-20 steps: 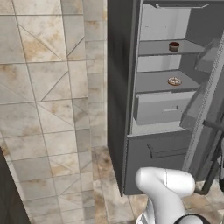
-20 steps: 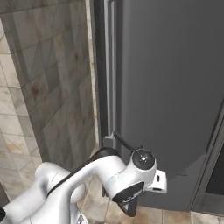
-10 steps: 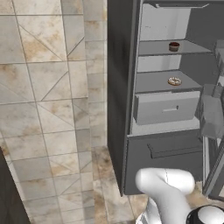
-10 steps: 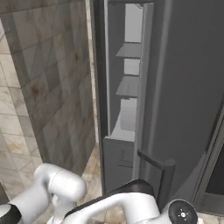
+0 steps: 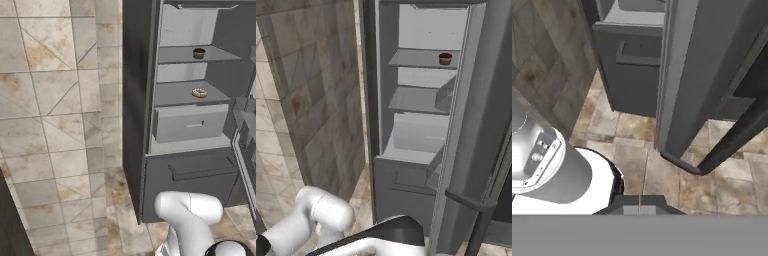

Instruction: Take the cupcake and donut from the fridge and place them on the empty tray on the dining counter.

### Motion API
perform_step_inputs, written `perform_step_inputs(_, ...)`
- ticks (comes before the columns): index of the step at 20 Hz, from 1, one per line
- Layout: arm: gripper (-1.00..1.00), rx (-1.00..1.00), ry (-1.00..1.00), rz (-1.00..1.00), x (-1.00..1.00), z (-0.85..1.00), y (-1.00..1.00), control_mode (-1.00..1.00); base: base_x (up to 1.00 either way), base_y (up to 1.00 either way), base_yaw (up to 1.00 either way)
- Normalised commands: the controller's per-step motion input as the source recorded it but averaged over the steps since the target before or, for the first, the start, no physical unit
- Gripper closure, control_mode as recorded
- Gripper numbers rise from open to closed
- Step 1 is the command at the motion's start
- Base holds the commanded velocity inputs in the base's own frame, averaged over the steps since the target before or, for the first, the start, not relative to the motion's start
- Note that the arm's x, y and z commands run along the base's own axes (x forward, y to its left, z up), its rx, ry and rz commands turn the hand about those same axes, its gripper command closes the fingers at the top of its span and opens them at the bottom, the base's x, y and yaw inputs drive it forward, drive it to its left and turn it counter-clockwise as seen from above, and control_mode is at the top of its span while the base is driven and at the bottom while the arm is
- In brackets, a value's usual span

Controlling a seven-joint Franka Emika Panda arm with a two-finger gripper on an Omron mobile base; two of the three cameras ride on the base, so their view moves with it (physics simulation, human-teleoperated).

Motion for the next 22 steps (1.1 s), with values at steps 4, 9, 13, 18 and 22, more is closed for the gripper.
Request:
perform_step_inputs(4, 1.0, -0.07, -0.27, 0.08, 0.04, 0.5, 1.0, -1.0, 0.0, 0.0, 0.0)
perform_step_inputs(9, 1.0, -0.07, -0.21, 0.08, 0.34, 0.69, 1.0, -1.0, 0.0, 0.0, 0.0)
perform_step_inputs(13, 1.0, -0.05, -0.2, 0.05, 0.71, 0.72, 1.0, -1.0, 0.0, 0.0, 0.0)
perform_step_inputs(18, 1.0, -0.03, -0.06, 0.0, 0.82, 0.83, 0.92, -1.0, 0.0, 0.0, 0.0)
perform_step_inputs(22, 1.0, -0.03, 0.05, -0.02, 0.64, 0.75, 0.29, -1.0, 0.0, 0.0, 0.0)
